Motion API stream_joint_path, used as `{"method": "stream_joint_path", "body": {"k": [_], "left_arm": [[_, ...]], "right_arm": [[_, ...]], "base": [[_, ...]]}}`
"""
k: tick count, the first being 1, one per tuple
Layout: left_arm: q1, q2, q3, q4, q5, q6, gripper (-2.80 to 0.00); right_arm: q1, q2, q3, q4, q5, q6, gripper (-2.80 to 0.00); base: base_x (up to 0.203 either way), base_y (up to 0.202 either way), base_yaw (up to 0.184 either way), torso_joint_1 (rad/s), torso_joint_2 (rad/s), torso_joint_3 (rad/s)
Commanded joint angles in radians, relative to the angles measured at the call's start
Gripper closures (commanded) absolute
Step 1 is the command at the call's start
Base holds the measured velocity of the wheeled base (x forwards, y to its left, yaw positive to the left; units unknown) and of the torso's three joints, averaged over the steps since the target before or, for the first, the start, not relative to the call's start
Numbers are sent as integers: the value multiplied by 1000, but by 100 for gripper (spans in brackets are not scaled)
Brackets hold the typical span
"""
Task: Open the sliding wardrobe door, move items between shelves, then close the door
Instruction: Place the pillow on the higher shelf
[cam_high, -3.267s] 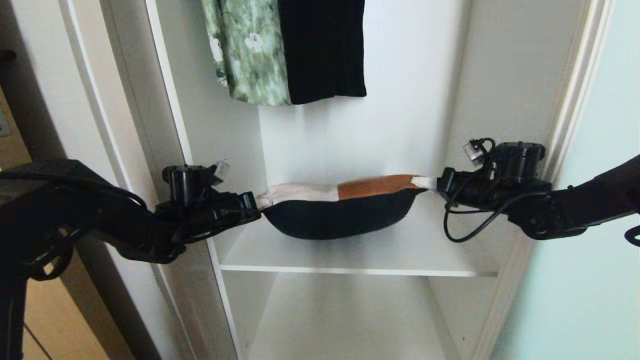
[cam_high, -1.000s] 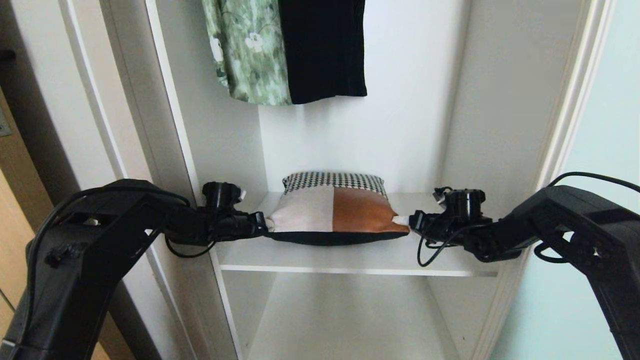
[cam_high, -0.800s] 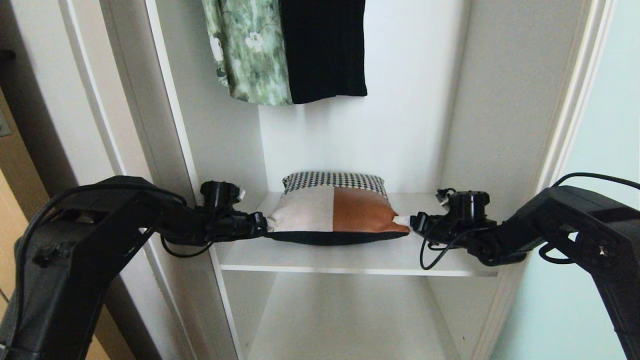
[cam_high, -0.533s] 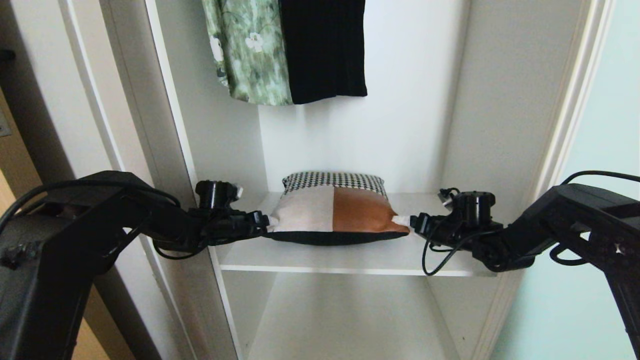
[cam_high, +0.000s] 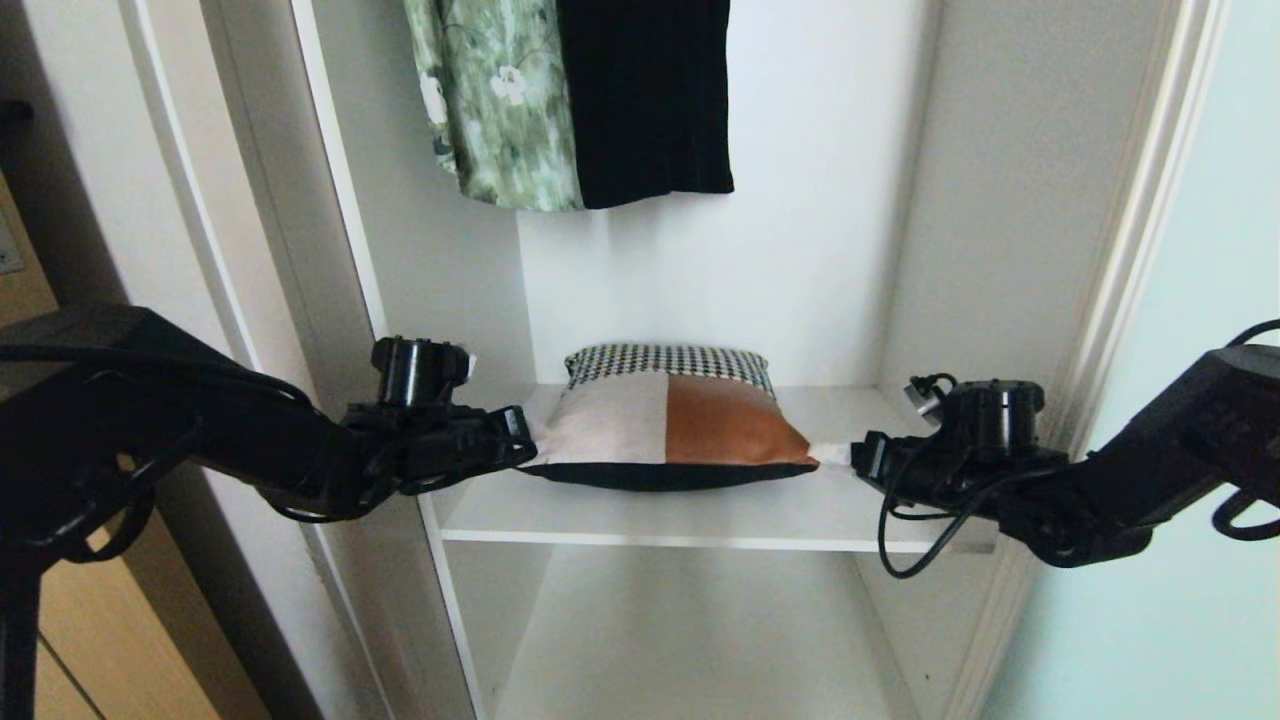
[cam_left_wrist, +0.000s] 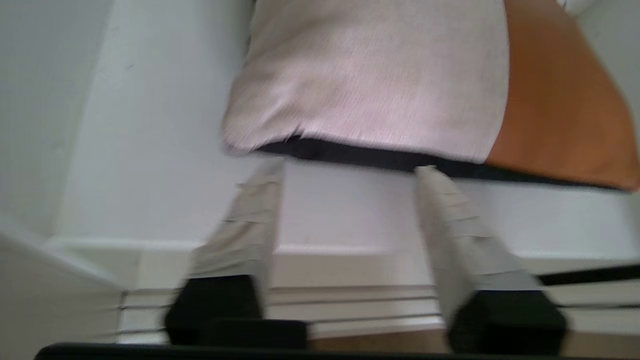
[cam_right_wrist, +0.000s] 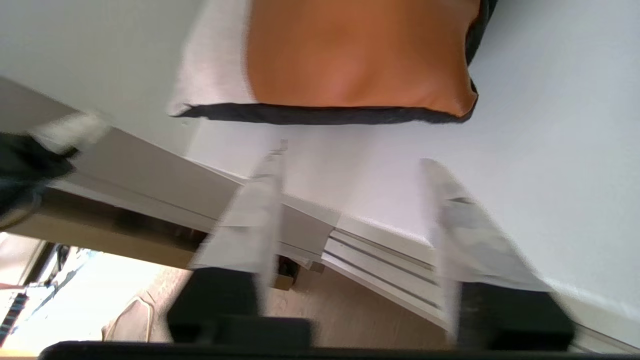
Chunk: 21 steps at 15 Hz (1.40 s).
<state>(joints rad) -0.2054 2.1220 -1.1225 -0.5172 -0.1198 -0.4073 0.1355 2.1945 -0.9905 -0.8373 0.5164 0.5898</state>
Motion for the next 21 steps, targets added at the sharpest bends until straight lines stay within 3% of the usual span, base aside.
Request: {"method": "stream_joint_path", "body": {"k": [1,4,9,12,19,21], "left_arm": [[-6,-77,107,-113,4,24,0],[-5,-151,202,-259,33,26,0],[-47,-322,303,-157,99,30,0],[-59,-435,387,-148,229,55,0],[-55,-903,681,-140,447,322,0],[-49,-1066,789,-137,518,369,0]], "right_arm": [[6,-129,78,-3,4,4,0],[24,-201,153,-1,2,5,0],[41,-340,297,8,-4,5,0],[47,-474,419,8,-20,-7,0],[49,-806,754,9,-47,-52,0],[50,-900,816,15,-44,-48,0]], "base": [[0,0,0,0,0,0],[0,0,0,0,0,0],[0,0,0,0,0,0],[0,0,0,0,0,0],[0,0,0,0,0,0],[0,0,0,0,0,0]]}}
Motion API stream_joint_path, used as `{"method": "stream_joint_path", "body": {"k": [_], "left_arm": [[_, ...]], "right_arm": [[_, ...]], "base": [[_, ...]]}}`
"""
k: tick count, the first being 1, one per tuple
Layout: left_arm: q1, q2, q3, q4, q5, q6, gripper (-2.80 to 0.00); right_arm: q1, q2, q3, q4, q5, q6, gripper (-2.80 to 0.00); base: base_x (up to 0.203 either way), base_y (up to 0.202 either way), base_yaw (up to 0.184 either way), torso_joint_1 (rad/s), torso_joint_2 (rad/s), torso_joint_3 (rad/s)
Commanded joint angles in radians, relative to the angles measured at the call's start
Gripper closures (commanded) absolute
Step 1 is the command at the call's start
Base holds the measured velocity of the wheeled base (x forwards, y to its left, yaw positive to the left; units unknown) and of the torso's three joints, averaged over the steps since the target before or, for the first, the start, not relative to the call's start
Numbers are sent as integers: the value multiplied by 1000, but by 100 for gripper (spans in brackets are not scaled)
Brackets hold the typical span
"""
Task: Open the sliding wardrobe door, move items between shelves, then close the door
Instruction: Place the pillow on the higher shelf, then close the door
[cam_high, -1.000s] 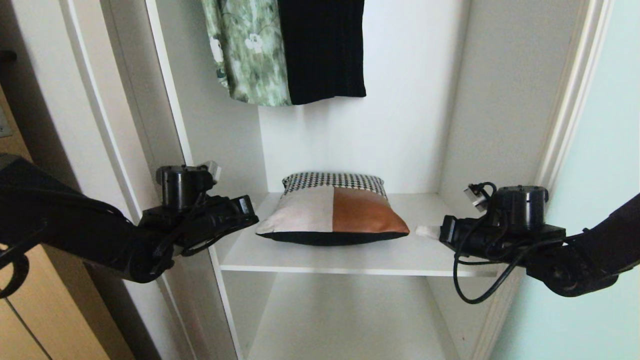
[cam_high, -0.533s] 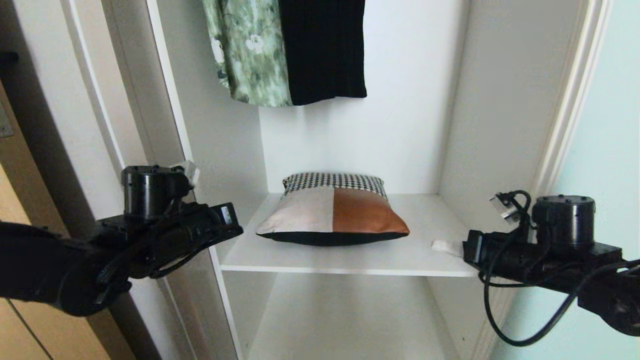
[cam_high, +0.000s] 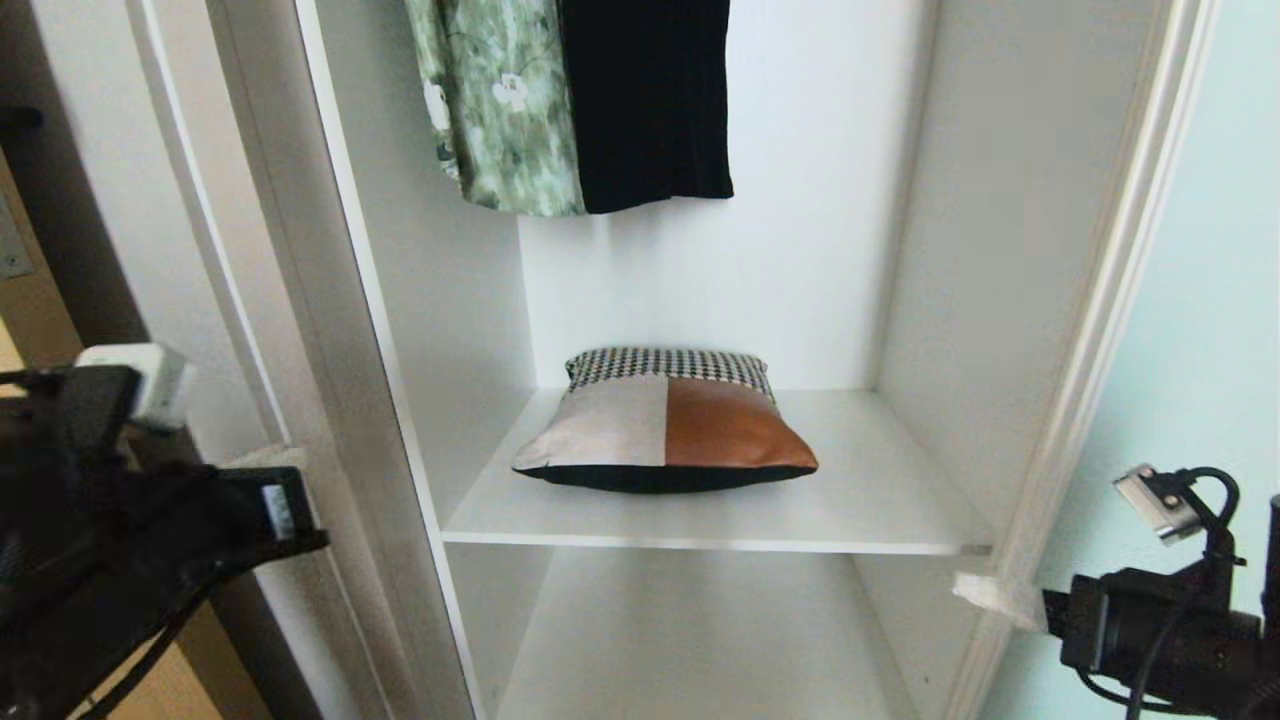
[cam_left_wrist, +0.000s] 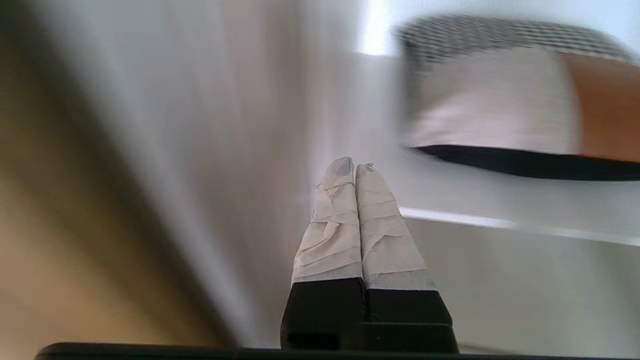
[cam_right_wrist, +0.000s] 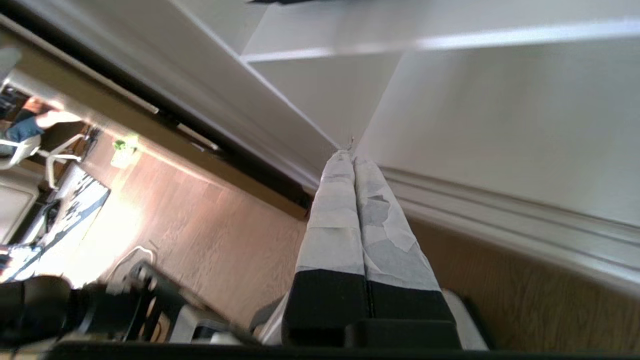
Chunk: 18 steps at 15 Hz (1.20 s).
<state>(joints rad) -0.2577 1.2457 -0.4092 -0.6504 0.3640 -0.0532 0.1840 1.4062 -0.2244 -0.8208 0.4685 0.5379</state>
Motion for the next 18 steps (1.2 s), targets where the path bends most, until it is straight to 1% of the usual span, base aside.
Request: {"method": "stream_joint_path", "body": {"k": [1,3,5,7,9,10,11,13,14,15,16,17,18], "left_arm": [[11,-277,132,0,60,28,0],[40,-438,212,24,86,41,0],[76,-605,266,77,97,47,0],[117,-762,335,129,101,45,0],[171,-891,387,197,95,34,0],[199,-924,405,251,93,7,0],[224,-937,409,269,95,-18,0],[280,-991,410,277,94,-17,0],[290,-1006,409,290,91,-11,0],[290,-1024,410,312,88,-20,0],[287,-1066,410,364,82,-19,0],[283,-1131,408,425,64,-5,0],[281,-1198,400,488,11,35,0]], "right_arm": [[6,-164,75,7,5,5,0],[10,-271,102,33,5,6,0],[13,-392,100,118,7,7,0],[39,-508,67,272,15,8,0],[102,-610,13,422,19,23,0],[122,-655,-10,481,19,40,0],[131,-691,-27,534,17,54,0],[131,-736,-28,566,8,63,0],[129,-758,-26,568,6,63,0],[129,-776,-26,570,6,63,0],[129,-789,-24,571,7,63,0],[127,-792,-19,571,6,63,0],[127,-798,-13,571,5,63,0]], "base": [[0,0,0,0,0,0],[0,0,0,0,0,0],[0,0,0,0,0,0],[0,0,0,0,0,0],[0,0,0,0,0,0],[0,0,0,0,0,0],[0,0,0,0,0,0],[0,0,0,0,0,0],[0,0,0,0,0,0],[0,0,0,0,0,0],[0,0,0,0,0,0],[0,0,0,0,0,0],[0,0,0,0,0,0]]}}
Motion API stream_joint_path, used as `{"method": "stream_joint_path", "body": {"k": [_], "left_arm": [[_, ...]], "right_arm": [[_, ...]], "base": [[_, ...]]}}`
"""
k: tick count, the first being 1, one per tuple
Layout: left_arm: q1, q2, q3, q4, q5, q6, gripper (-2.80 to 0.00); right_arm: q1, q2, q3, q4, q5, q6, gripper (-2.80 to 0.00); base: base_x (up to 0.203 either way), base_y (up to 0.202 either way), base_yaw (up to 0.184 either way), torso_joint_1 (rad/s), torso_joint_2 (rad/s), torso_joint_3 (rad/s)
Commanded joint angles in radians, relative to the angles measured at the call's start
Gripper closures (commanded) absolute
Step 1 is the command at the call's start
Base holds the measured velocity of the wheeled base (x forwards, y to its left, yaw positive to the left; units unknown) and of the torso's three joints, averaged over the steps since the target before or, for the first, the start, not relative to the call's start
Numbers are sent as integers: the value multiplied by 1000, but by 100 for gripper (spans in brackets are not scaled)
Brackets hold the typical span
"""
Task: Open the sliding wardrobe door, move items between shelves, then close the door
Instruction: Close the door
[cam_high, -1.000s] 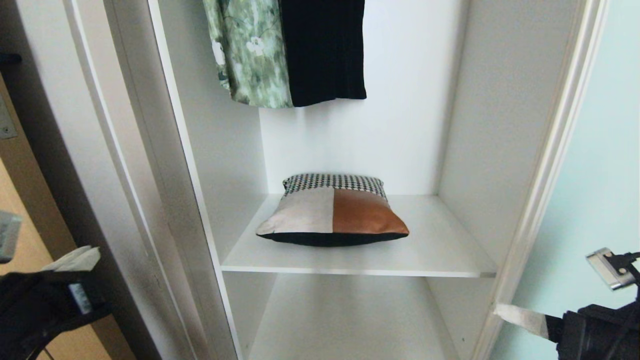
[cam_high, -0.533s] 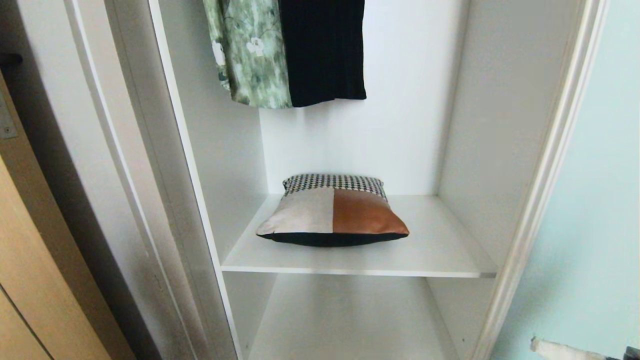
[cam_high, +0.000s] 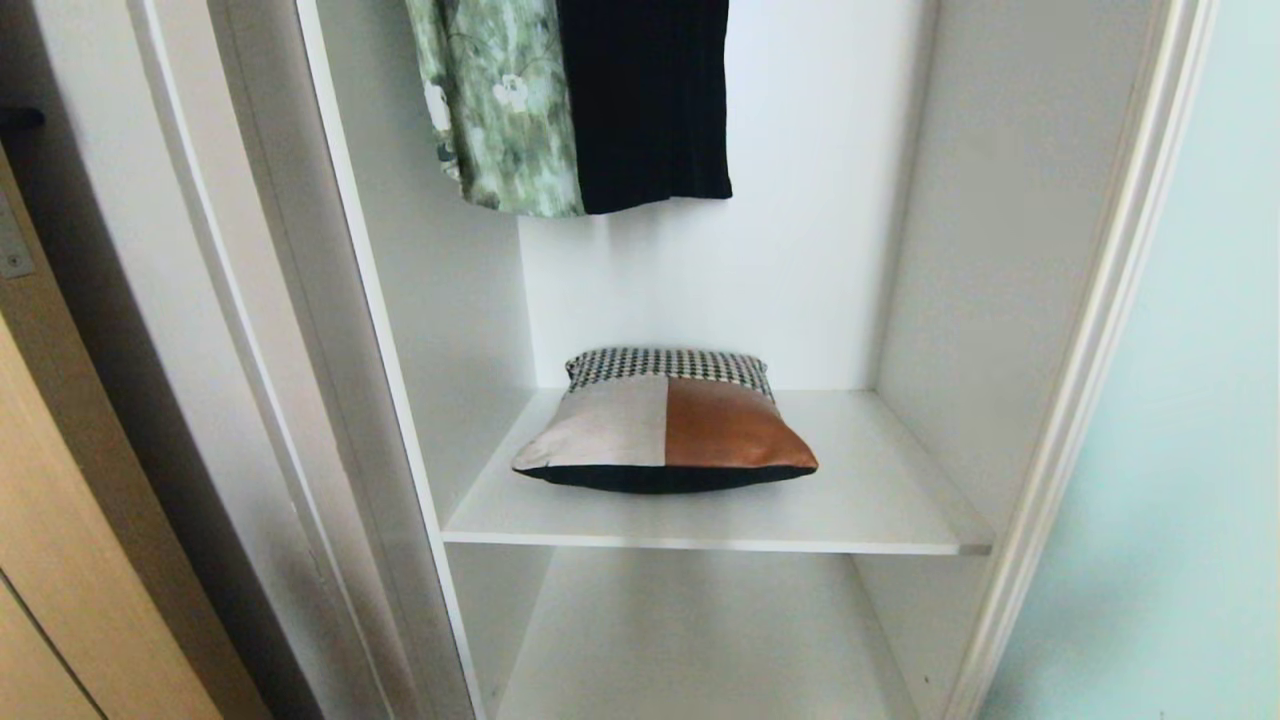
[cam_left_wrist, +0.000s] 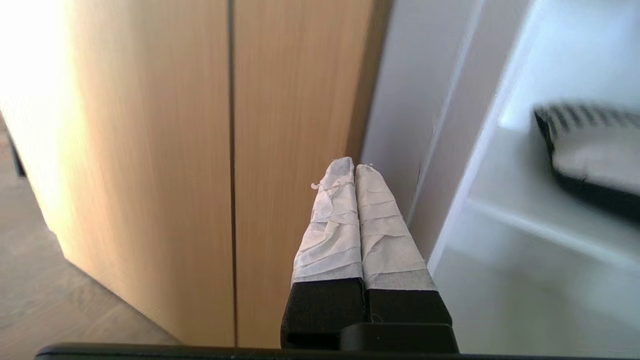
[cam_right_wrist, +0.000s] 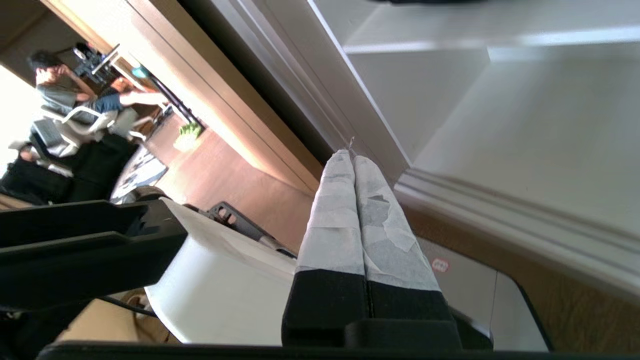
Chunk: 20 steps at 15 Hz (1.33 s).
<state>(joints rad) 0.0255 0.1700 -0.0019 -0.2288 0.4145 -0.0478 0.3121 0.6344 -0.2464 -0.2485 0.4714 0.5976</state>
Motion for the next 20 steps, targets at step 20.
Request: {"method": "stream_joint_path", "body": {"k": [20], "left_arm": [[-7,-168,-1,238,-436,125,0]], "right_arm": [[-13,-140,-243,218,-203,1,0]], "base": [[0,0,0,0,0,0]]}}
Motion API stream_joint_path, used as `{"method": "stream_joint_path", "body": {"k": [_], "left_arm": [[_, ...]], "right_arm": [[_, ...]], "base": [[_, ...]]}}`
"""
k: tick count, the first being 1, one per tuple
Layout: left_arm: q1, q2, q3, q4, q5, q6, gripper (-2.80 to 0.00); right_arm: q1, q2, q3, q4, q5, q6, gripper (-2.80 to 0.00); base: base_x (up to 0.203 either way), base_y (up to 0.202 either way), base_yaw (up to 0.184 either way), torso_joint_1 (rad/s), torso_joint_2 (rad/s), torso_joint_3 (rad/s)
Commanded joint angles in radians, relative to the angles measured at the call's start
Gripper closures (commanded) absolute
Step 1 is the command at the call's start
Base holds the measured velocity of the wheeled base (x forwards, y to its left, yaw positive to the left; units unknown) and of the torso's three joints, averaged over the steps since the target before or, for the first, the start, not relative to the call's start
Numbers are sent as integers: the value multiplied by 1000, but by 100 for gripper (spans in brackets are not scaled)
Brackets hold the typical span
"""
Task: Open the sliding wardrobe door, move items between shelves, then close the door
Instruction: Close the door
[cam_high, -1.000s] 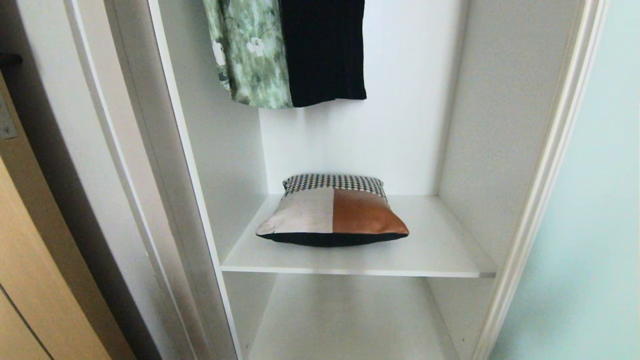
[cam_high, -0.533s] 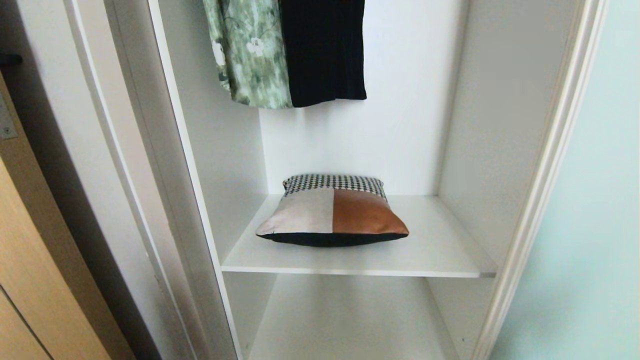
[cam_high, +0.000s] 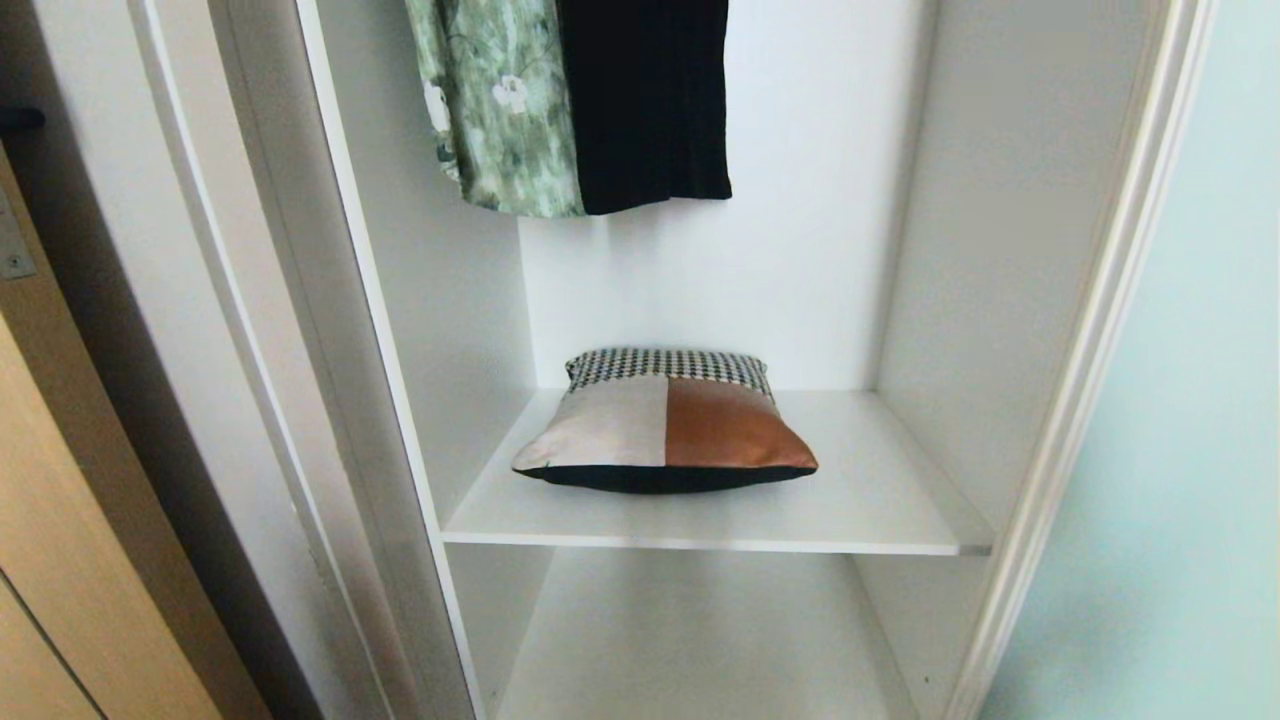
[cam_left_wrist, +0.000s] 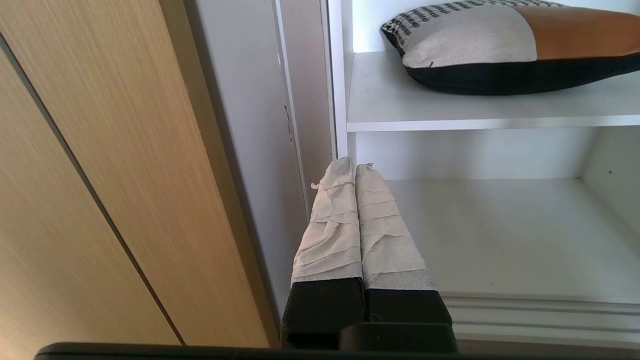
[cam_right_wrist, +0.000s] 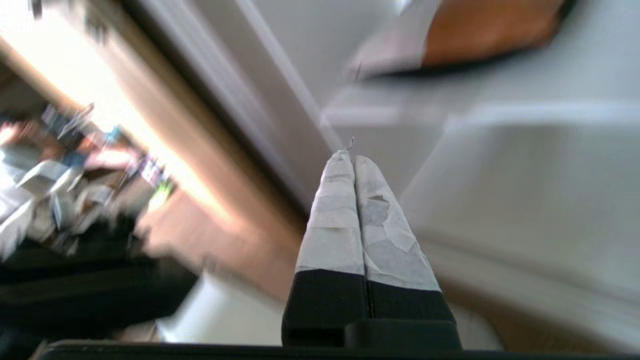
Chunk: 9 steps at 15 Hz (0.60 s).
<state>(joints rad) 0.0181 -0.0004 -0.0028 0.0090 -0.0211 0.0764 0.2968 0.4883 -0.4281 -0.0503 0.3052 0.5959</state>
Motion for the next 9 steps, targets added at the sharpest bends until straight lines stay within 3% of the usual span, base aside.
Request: {"method": "stream_joint_path", "body": {"k": [1,4,7,9], "left_arm": [[0,2,0,0,0,0,0],[0,2,0,0,0,0,0],[0,2,0,0,0,0,0],[0,2,0,0,1,0,0]], "right_arm": [[17,2,-107,59,-64,-1,0],[30,25,-256,182,-166,-6,0],[22,126,-340,206,-304,-8,0],[-58,165,-360,207,-275,-9,0]], "base": [[0,0,0,0,0,0],[0,0,0,0,0,0],[0,0,0,0,0,0],[0,0,0,0,0,0]]}}
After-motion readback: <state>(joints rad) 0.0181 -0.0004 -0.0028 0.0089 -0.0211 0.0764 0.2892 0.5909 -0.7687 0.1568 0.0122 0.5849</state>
